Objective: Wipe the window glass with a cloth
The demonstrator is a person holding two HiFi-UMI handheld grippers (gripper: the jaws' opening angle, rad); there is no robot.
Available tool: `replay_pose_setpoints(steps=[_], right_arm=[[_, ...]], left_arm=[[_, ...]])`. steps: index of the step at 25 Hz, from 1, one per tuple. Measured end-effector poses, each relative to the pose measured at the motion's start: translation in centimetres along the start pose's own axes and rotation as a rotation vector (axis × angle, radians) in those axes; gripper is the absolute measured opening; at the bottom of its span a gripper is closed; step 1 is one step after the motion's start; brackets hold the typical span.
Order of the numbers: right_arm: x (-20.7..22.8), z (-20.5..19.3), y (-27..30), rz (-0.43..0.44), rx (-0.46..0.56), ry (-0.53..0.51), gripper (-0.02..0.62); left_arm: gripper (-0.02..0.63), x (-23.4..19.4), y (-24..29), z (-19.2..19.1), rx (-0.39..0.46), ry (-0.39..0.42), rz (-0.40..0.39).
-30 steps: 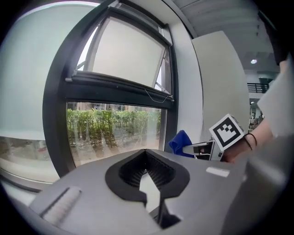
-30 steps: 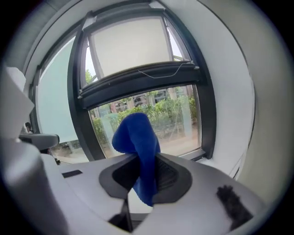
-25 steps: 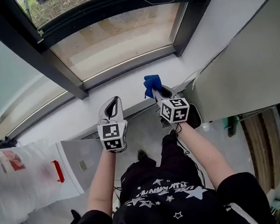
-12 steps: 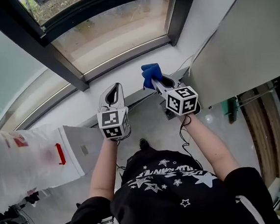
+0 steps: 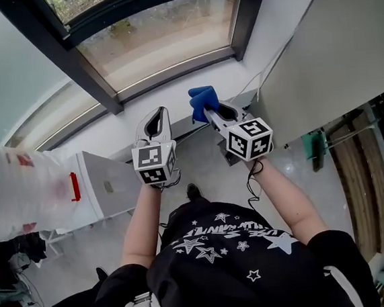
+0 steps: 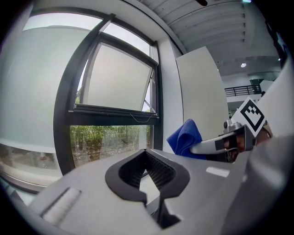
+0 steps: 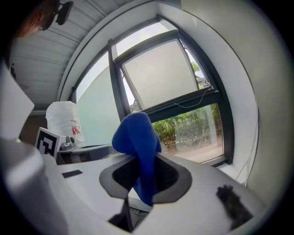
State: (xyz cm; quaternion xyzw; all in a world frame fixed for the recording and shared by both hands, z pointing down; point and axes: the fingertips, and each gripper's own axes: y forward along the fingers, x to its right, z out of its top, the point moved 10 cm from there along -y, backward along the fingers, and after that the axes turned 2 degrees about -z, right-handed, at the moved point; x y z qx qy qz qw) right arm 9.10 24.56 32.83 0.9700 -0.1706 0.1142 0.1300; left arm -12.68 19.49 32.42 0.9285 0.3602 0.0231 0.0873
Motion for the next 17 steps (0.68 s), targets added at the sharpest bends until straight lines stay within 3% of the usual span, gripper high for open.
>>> replay_pose_setpoints(steps=[17], right_arm=[[-3.5,0.2,-1.5,0.069,-0.018,-0.047,0.074]], left_arm=[[0.008,1.8,-6.7,0.2,0.008,-0.027,0.073]])
